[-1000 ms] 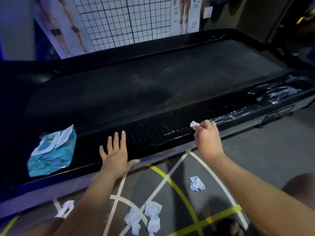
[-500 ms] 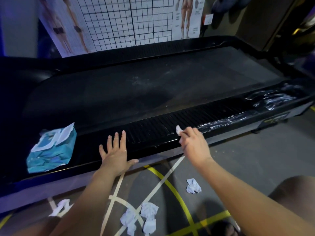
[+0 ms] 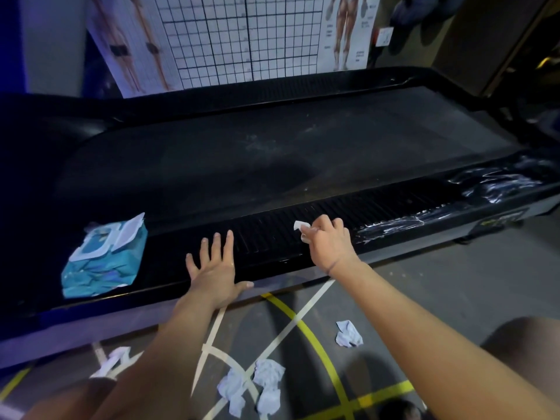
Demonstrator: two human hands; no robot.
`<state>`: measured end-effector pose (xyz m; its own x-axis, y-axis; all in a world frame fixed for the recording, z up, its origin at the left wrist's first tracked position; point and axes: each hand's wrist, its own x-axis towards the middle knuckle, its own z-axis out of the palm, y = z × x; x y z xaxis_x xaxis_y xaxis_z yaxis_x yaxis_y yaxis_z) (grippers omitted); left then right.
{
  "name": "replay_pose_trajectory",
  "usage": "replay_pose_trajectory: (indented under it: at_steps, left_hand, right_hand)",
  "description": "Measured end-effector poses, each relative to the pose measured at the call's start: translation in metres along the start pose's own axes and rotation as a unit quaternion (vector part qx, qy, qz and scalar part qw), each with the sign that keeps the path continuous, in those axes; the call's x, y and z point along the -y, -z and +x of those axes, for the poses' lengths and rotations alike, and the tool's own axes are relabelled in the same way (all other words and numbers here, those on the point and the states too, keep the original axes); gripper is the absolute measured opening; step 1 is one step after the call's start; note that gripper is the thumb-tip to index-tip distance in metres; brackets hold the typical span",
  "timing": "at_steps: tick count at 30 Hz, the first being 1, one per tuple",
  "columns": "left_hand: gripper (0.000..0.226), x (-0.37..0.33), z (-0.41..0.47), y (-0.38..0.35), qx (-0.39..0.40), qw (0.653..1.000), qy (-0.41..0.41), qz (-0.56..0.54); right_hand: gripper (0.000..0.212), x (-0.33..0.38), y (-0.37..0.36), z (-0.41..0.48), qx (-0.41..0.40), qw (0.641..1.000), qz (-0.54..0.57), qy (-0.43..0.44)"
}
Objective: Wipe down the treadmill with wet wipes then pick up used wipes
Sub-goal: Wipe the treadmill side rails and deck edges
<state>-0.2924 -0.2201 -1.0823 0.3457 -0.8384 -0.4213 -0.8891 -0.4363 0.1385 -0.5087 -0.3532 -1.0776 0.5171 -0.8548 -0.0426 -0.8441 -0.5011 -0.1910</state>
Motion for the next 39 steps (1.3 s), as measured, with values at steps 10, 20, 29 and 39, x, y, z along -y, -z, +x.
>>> replay_pose_trajectory:
  at_steps: [10,20,29,39]
  left_hand:
    - [0.120,-0.001,-0.002,0.003,0.012,1.000,0.003,-0.001]
    - [0.122,-0.001,-0.004,0.005,0.013,1.000,-0.006,-0.012]
    - [0.133,-0.018,-0.014,0.013,-0.017,0.997,-0.070,-0.016]
    - [0.146,-0.102,0.031,0.018,-0.027,0.994,-0.107,0.007]
  right_hand:
    - [0.034,0.008,0.015,0.015,0.043,0.998,-0.033,0.014]
    - [0.036,-0.026,0.041,-0.047,0.091,0.979,-0.139,0.115]
    - [0.030,-0.060,0.098,-0.048,0.115,0.992,-0.010,-0.048]
    - [0.036,-0.050,0.053,-0.001,0.046,0.998,0.042,0.025]
